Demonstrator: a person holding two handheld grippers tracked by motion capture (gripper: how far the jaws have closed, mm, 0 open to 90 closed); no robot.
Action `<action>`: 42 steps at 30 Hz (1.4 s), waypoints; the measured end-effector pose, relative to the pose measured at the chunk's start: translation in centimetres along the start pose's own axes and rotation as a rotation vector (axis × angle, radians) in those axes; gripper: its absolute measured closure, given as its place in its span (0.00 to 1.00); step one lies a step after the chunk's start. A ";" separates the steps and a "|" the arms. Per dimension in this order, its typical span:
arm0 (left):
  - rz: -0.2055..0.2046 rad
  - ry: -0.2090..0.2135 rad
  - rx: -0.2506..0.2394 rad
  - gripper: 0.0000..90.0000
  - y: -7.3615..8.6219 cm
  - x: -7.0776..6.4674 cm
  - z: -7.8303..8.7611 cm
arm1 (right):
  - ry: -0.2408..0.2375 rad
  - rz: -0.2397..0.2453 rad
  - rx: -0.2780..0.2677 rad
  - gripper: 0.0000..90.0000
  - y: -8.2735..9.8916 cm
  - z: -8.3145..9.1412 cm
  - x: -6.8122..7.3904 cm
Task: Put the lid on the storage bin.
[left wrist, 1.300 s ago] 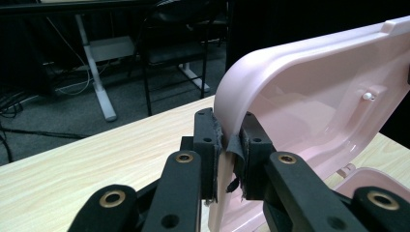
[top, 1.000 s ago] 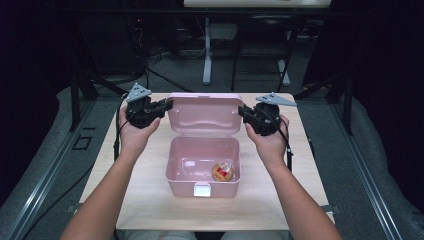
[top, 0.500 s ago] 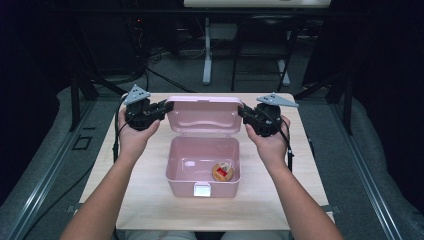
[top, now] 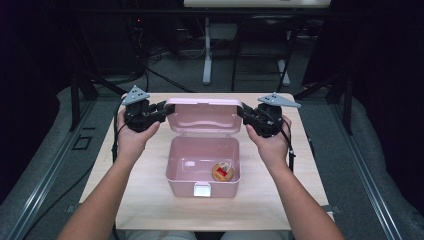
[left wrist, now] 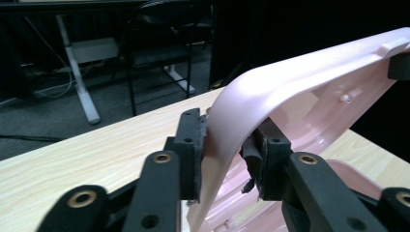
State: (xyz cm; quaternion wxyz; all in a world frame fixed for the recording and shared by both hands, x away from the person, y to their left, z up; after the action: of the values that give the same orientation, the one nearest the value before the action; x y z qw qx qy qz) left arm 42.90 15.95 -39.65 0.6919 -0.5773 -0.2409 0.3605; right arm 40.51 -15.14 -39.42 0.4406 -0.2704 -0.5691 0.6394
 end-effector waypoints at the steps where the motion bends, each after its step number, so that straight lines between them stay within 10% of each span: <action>1: -0.001 0.003 -0.002 0.74 0.0 0.0 0.0 | -0.001 0.000 -0.001 0.83 0.0 0.0 0.0; 42: -0.038 0.048 0.002 0.59 0.5 -1.3 1.3 | -0.064 0.056 -0.030 0.67 0.6 2.0 1.3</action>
State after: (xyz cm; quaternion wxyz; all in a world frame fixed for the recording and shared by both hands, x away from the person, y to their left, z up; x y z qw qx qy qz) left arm 40.97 15.78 -39.72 0.7049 -0.5803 -0.2350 0.3335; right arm 38.01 -14.98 -39.37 0.3999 -0.2721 -0.5847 0.6513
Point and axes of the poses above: each handheld gripper's, and its own axes: z roughly backward along the jaws, y roughly out of its underside, x roughly to its left, the point moved 3 cm from there along -z, roughly forward along the jaws, and after that the axes turned 7 degrees about -x, right-handed, at the moved point
